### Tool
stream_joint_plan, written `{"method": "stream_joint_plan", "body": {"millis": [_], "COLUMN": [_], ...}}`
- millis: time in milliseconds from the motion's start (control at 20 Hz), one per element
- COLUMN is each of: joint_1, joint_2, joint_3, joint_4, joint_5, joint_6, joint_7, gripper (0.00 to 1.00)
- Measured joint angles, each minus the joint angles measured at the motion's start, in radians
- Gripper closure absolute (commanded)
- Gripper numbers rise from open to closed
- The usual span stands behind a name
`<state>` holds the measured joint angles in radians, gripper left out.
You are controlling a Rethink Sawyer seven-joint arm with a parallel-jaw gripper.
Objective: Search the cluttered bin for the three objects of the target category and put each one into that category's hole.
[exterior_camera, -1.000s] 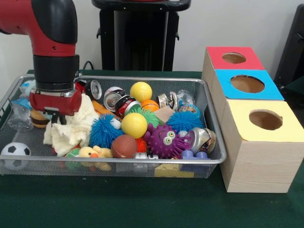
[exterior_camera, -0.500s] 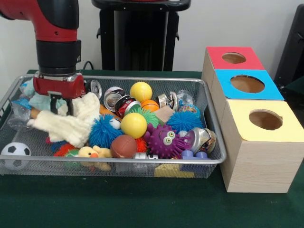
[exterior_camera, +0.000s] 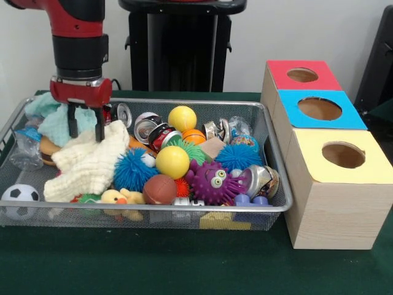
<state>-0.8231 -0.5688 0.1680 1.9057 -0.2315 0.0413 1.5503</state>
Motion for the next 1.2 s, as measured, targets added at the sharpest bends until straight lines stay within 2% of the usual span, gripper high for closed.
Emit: {"method": "stream_joint_plan", "body": {"millis": [250, 550, 600, 1050, 1100, 1200], "joint_1": [-0.001, -0.001, 0.000, 0.005, 0.006, 0.006], "joint_2": [-0.024, 0.017, 0.035, 0.053, 0.057, 0.060], "joint_3": [-0.010, -0.010, -0.009, -0.010, -0.012, -0.014], "joint_4": [0.048, 0.056, 0.056, 0.054, 0.050, 0.047], "joint_5": [0.000, 0.001, 0.001, 0.001, 0.001, 0.002], "joint_6": [0.000, -0.027, -0.051, -0.159, -0.177, -0.181], "joint_7": [0.000, 0.000, 0.000, 0.000, 0.000, 0.000], "gripper": [0.00, 0.00, 0.00, 0.00, 1.00, 1.00]}}
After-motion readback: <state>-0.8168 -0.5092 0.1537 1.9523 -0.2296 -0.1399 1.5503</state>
